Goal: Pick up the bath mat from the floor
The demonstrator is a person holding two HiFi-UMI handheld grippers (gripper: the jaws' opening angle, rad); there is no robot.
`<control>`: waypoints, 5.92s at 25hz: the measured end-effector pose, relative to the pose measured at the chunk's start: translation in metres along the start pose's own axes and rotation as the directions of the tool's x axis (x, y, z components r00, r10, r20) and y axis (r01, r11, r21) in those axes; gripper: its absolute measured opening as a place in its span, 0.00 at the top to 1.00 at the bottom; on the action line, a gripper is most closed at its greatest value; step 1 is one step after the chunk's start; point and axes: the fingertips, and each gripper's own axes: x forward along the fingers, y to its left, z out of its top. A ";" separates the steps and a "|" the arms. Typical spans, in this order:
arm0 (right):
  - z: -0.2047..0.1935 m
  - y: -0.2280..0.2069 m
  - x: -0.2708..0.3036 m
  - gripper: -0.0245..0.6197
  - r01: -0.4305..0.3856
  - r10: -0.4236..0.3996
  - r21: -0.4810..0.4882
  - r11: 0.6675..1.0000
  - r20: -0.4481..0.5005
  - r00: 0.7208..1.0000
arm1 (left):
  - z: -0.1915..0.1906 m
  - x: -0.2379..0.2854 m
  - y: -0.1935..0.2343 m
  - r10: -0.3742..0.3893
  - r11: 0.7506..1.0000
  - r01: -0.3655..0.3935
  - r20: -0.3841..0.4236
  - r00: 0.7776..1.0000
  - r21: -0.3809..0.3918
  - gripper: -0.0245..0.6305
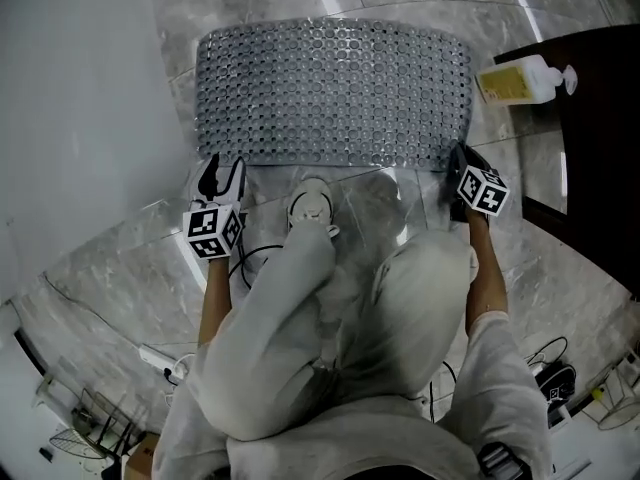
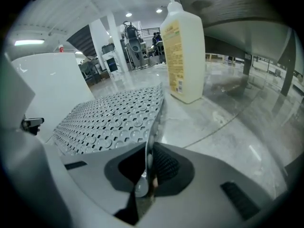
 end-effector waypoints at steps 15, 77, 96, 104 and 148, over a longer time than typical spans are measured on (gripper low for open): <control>0.000 0.000 0.001 0.90 -0.012 0.012 -0.022 1.000 0.002 1.000 | -0.028 0.028 0.056 0.066 0.997 -0.063 -0.104 0.992 0.039 0.54; 0.000 0.000 0.002 0.91 -0.047 0.047 -0.027 0.999 -0.005 0.999 | -0.031 0.116 0.140 0.081 0.961 -0.136 -0.223 0.971 -0.242 0.81; 0.001 0.003 0.002 0.91 0.006 -0.007 -0.079 0.997 -0.016 1.000 | -0.020 0.105 0.139 0.136 0.968 -0.168 -0.173 0.976 -0.187 0.93; 0.014 0.011 -0.012 0.92 -0.016 0.018 -0.062 0.998 0.020 1.000 | 0.004 0.087 0.122 0.117 0.974 -0.137 -0.115 0.986 -0.181 0.93; 0.144 0.133 -0.075 0.92 -0.110 0.129 -0.123 0.986 0.163 0.978 | 0.110 0.045 0.039 0.007 0.985 -0.032 -0.141 0.990 -0.172 0.93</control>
